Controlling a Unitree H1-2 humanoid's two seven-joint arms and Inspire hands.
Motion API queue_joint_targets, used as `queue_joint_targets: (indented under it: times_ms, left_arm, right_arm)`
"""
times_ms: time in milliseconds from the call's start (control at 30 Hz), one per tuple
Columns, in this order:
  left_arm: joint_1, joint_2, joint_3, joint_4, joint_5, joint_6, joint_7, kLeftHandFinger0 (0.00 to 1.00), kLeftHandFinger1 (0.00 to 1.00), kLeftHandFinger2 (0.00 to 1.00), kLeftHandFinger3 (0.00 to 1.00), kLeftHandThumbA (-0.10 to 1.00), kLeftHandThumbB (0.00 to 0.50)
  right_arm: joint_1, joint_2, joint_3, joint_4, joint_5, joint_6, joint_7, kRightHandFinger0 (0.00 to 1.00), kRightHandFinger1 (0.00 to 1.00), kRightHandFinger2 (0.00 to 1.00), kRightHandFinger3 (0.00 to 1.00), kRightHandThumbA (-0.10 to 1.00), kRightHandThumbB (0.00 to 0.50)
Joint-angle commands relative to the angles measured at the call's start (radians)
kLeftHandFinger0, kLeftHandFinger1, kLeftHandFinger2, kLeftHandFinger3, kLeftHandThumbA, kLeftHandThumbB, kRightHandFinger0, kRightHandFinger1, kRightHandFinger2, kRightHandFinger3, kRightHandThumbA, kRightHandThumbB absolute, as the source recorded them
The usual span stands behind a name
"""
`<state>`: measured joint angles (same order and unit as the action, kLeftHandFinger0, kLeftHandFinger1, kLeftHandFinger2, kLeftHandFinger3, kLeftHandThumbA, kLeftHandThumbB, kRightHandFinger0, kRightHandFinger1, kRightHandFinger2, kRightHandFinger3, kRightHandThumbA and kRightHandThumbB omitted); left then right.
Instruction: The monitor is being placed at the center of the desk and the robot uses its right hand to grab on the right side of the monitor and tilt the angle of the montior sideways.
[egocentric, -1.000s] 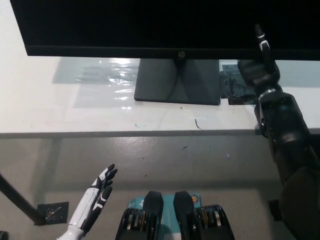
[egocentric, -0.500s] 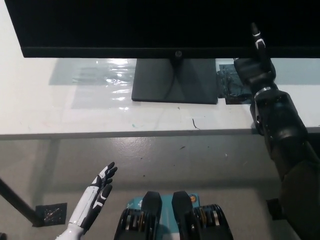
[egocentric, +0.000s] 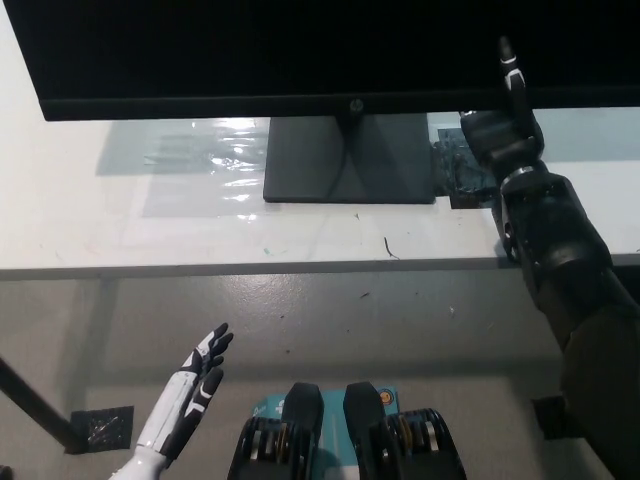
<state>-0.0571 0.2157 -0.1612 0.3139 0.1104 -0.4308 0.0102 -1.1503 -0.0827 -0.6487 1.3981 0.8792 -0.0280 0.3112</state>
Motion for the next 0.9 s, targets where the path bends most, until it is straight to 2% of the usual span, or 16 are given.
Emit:
queue_joint_targets:
  times_ms: [0,200,233,300,367,433,533,600,700,800,833,867]
  left_arm:
    - [-0.019,0.015,-0.008,-0.015,0.001,-0.039,0.017,1.0,1.0,1.0,1.0,1.0,0.368]
    - [-0.03,0.018,-0.015,-0.014,0.006,-0.039,0.02,1.0,1.0,1.0,1.0,1.0,0.361]
    - [-0.034,0.018,-0.007,-0.019,-0.008,-0.039,0.008,1.0,1.0,1.0,1.0,1.0,0.362]
    - [-0.032,0.019,-0.007,-0.023,-0.008,-0.039,0.008,1.0,1.0,1.0,1.0,1.0,0.361]
    - [-0.032,0.019,-0.007,-0.023,-0.008,-0.039,0.008,1.0,1.0,1.0,1.0,1.0,0.361]
    - [-0.038,0.024,-0.003,-0.016,-0.009,-0.039,0.006,1.0,1.0,1.0,1.0,1.0,0.361]
    - [-0.038,0.024,-0.003,-0.015,-0.008,-0.039,0.006,1.0,1.0,1.0,1.0,1.0,0.362]
    - [-0.036,0.027,-0.007,-0.009,0.0,-0.039,0.015,1.0,1.0,1.0,1.0,1.0,0.362]
    - [-0.036,0.022,-0.007,-0.004,-0.003,-0.039,0.016,1.0,1.0,1.0,1.0,1.0,0.365]
    - [-0.037,0.022,-0.008,-0.003,-0.002,-0.039,0.017,1.0,1.0,1.0,1.0,1.0,0.363]
    - [-0.035,0.021,-0.009,-0.003,-0.008,-0.039,0.011,1.0,1.0,1.0,1.0,1.0,0.361]
    - [-0.036,0.021,-0.009,-0.003,-0.008,-0.039,0.01,1.0,1.0,1.0,1.0,1.0,0.359]
  right_arm:
    - [-0.156,-0.012,0.011,-0.02,-0.036,-0.016,0.003,1.0,1.0,1.0,1.0,1.0,0.394]
    - [-0.138,-0.014,0.014,-0.04,-0.037,-0.013,0.024,1.0,1.0,1.0,1.0,1.0,0.389]
    - [-0.035,0.022,0.053,-0.206,-0.054,-0.005,0.077,1.0,1.0,1.0,1.0,1.0,0.377]
    - [0.114,0.076,0.108,-0.488,-0.06,0.043,0.069,1.0,1.0,1.0,1.0,1.0,0.4]
    - [0.123,0.079,0.116,-0.512,-0.055,0.051,0.057,1.0,1.0,1.0,1.0,1.0,0.4]
    - [0.362,0.139,0.184,-0.925,-0.031,0.153,0.03,1.0,1.0,1.0,1.0,1.0,0.423]
    - [0.376,0.14,0.195,-0.952,-0.024,0.16,0.018,1.0,1.0,1.0,1.0,1.0,0.423]
    - [0.604,0.155,0.266,-1.279,-0.051,0.197,0.004,1.0,1.0,1.0,1.0,1.0,0.425]
    - [0.742,0.149,0.31,-1.451,-0.086,0.167,0.043,1.0,1.0,1.0,1.0,1.0,0.435]
    - [0.761,0.146,0.321,-1.475,-0.089,0.163,0.035,1.0,1.0,1.0,1.0,1.0,0.435]
    - [0.857,0.149,0.344,-1.568,-0.142,0.117,0.056,1.0,1.0,1.0,1.0,1.0,0.427]
    - [0.869,0.148,0.349,-1.581,-0.147,0.112,0.055,1.0,1.0,1.0,1.0,1.0,0.427]
